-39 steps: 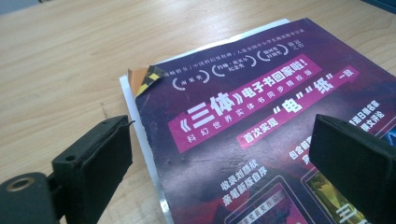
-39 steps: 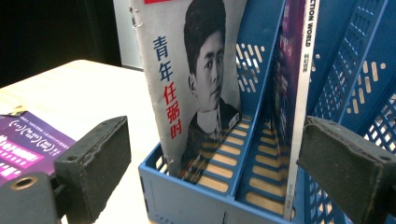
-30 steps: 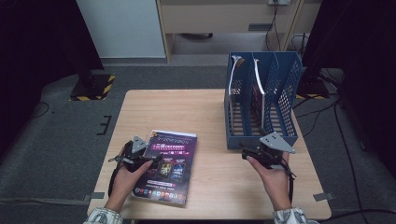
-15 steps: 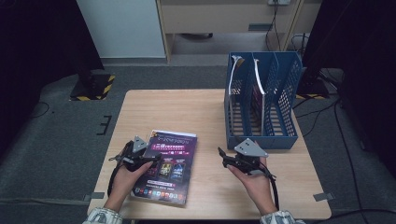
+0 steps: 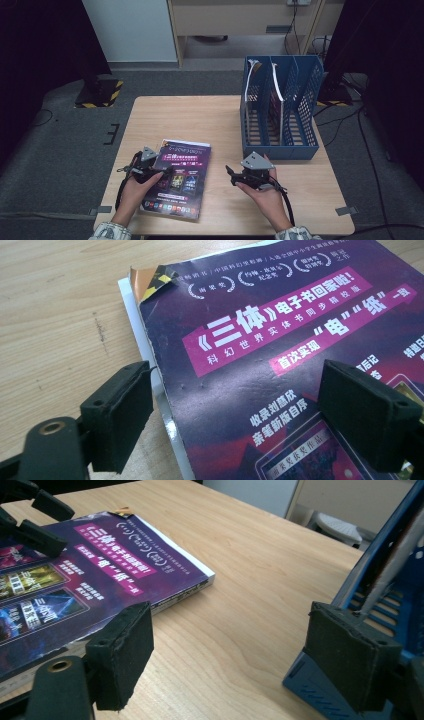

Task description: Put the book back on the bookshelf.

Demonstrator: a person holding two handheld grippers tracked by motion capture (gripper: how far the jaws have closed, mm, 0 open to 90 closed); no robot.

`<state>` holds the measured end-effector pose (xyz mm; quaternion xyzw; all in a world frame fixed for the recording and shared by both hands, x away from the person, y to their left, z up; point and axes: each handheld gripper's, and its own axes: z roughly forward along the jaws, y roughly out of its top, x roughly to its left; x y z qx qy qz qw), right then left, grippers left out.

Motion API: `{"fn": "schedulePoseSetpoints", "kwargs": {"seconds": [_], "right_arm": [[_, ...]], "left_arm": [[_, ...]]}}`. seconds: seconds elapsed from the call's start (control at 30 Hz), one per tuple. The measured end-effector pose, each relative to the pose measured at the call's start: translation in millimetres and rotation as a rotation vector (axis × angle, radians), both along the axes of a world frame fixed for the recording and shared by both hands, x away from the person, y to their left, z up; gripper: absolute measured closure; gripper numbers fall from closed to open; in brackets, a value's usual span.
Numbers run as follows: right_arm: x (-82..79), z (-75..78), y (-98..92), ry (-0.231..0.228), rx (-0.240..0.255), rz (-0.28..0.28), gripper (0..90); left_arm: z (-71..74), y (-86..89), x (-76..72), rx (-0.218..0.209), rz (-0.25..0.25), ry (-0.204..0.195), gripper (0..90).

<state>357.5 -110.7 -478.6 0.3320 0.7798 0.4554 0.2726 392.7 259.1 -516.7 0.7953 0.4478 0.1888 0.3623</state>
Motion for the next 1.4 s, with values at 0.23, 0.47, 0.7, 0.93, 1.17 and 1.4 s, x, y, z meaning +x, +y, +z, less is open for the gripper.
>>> {"fn": "schedulePoseSetpoints", "kwargs": {"seconds": [0.23, 0.47, 0.7, 0.93, 1.17, 1.4], "right_arm": [[-0.3, -2.6, 3.7, 0.013, -0.017, 0.018, 18.8], [-1.0, -5.0, 7.3, 0.021, -0.031, 0.036, 18.2], [-3.2, -7.3, 13.7, 0.032, -0.045, 0.060, 17.3], [-5.3, -9.8, 19.4, 0.039, -0.075, 0.082, 16.0], [-6.4, -13.9, 25.0, 0.056, -0.092, 0.103, 14.9], [-6.7, -20.5, 31.9, 0.089, -0.088, 0.119, 13.0]], "left_arm": [[-2.7, 2.6, 1.7, -0.044, 0.012, 0.024, 13.2], [-2.5, 3.4, 1.7, -0.045, 0.007, 0.030, 13.4], [-1.0, 2.3, 0.6, -0.028, 0.004, 0.026, 13.8], [2.4, -1.6, -0.9, 0.011, 0.003, 0.020, 14.7], [3.1, -2.9, -1.3, 0.016, 0.005, 0.018, 14.9], [4.0, -3.8, -1.8, 0.024, 0.005, 0.015, 14.8]]}}
